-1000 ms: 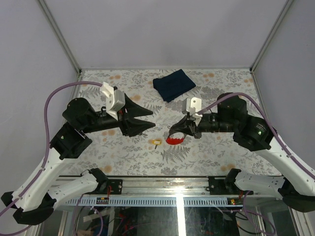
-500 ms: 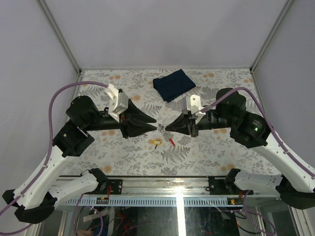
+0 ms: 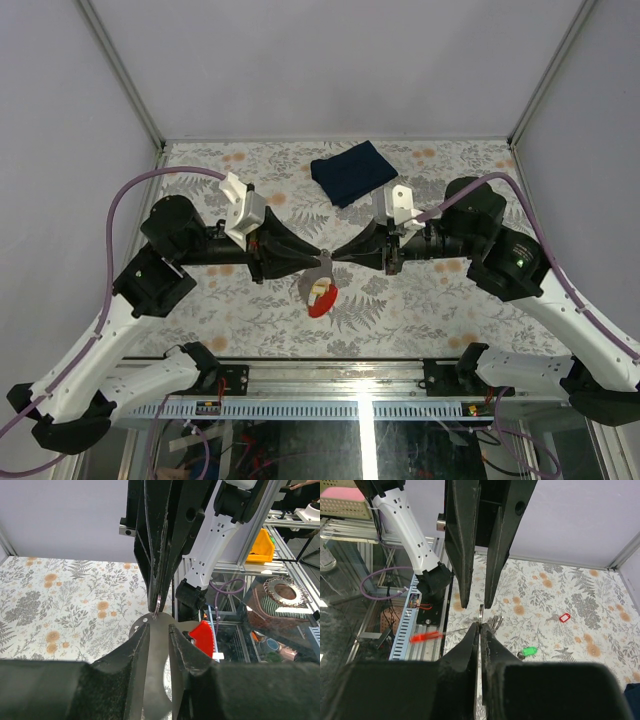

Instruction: Put the keys on the keyring

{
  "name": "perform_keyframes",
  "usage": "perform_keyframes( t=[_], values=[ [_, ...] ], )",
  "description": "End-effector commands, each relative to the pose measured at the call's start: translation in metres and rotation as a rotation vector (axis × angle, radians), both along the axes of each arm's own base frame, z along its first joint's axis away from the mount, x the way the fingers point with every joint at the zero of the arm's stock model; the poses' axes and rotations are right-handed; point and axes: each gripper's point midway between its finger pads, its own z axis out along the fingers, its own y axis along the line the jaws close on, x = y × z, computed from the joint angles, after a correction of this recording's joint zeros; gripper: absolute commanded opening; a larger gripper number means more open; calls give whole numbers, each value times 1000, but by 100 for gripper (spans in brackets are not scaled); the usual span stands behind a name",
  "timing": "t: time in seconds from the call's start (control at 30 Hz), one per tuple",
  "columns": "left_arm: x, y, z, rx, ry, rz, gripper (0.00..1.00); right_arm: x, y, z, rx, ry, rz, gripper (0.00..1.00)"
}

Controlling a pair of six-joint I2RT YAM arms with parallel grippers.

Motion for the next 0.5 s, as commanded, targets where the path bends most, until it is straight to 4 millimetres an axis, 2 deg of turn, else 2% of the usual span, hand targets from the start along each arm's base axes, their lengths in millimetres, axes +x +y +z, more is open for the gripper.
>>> perform_keyframes(
  t=[0.0,0.47],
  values=[
    [1,-2,8,-38,-26,-12,20,-6,3,27,96,-34,27,0],
    [-4,-6,11,-63,-22,-50,16,-7,9,26,113,-7,49,0]
  ],
)
